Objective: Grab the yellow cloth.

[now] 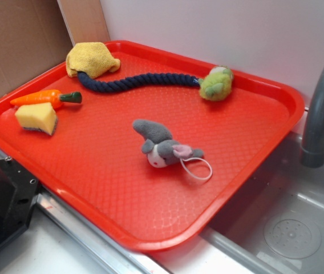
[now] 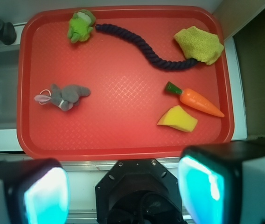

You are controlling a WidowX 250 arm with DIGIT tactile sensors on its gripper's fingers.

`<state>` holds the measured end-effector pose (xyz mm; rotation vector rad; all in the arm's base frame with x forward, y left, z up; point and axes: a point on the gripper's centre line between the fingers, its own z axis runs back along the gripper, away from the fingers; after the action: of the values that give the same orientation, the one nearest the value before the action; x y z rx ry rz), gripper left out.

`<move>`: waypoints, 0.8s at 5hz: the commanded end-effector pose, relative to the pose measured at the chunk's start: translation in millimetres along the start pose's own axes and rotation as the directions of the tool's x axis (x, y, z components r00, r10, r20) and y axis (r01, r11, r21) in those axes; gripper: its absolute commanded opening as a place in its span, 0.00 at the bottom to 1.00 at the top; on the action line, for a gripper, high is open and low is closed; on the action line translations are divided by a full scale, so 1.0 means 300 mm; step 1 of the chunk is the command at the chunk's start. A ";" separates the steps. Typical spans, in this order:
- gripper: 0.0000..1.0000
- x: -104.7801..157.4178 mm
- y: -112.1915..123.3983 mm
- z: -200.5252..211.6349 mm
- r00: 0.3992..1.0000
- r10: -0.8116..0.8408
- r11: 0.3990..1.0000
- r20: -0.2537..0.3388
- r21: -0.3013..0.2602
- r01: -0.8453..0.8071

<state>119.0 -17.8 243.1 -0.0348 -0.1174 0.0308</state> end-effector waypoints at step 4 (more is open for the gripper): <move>1.00 0.263 0.379 -0.336 0.941 0.280 0.960 0.191 -0.053 -0.275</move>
<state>198.8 84.8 133.1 -0.1010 -0.2585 0.3085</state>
